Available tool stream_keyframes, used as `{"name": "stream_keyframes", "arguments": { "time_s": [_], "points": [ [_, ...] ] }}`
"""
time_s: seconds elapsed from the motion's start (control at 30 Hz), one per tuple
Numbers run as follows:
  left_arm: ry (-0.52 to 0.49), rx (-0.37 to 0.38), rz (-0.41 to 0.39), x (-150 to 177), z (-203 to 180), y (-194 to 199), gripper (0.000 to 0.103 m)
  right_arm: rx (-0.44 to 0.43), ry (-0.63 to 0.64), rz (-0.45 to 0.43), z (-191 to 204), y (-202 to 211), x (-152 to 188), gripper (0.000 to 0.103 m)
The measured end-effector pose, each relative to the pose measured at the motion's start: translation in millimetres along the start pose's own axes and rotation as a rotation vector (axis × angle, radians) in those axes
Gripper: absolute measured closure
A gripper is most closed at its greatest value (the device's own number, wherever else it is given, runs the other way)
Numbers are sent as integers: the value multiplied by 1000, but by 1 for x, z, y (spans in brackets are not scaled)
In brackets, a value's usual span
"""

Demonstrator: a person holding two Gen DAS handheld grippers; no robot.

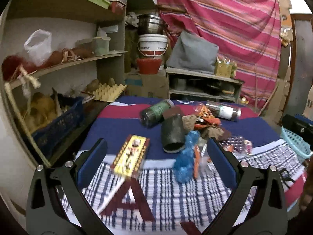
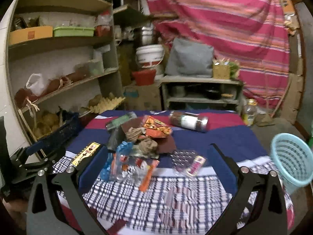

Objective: Collect trash
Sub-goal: 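Grasp the blue plastic bag with the left tool while the right tool grasps the orange wrapper, then carry both items to the blue basket and open both tools to drop them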

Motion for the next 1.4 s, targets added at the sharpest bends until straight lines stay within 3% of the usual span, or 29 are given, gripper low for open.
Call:
{"name": "stream_keyframes", "arguments": {
  "time_s": [0.2,0.27,0.37,0.47,0.5,0.53,0.6,0.8,0.97,1.0,1.03,1.07,1.1,1.13,1.2,1.4],
  "points": [
    [-132,32,56,4,-13,-52,5,-54,8,187,-10,-85,34,4],
    [-143,13,62,11,-9,-62,5,-60,24,222,-9,-104,45,4],
    [-128,-9,110,25,3,-78,5,-105,-47,296,-14,-132,59,7],
    [-114,2,132,28,10,-83,5,-185,-121,375,-15,-155,71,37],
    [-124,8,134,29,9,-84,5,-206,-138,399,-15,-159,75,70],
    [-127,3,135,29,10,-86,5,-198,-134,411,-14,-160,76,87],
    [-100,23,146,27,9,-88,5,-187,-117,375,-12,-151,69,94],
    [-115,81,134,26,-15,-84,5,-15,-8,188,-14,-101,35,96],
    [-127,132,157,28,-43,-92,6,33,4,152,-26,-87,21,96],
    [-146,128,165,29,-48,-95,17,31,-9,151,-31,-85,19,96],
    [-173,141,206,36,-57,-104,48,36,-16,145,-32,-85,19,96],
    [-178,165,241,41,-60,-110,69,37,-23,139,-35,-83,17,96],
    [-175,194,288,47,-63,-116,99,38,-28,132,-36,-82,15,96],
    [-158,211,309,51,-64,-117,99,45,-31,119,-39,-79,12,96],
    [-149,221,279,46,-62,-108,100,51,-44,88,-45,-70,7,96],
    [-81,229,116,3,-59,-52,100,100,-61,-34,-72,-19,-20,96]
  ]
}}
Point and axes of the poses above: each gripper's, at about its wrist camera, not at the fingertips, and y roughly against the way its jaws point, z to its left, x to its underside, the point moved 4 cm from there along -y, roughly the way its jaws point, and after that the axes turned 8 degrees about -x, right-handed, at the moved point
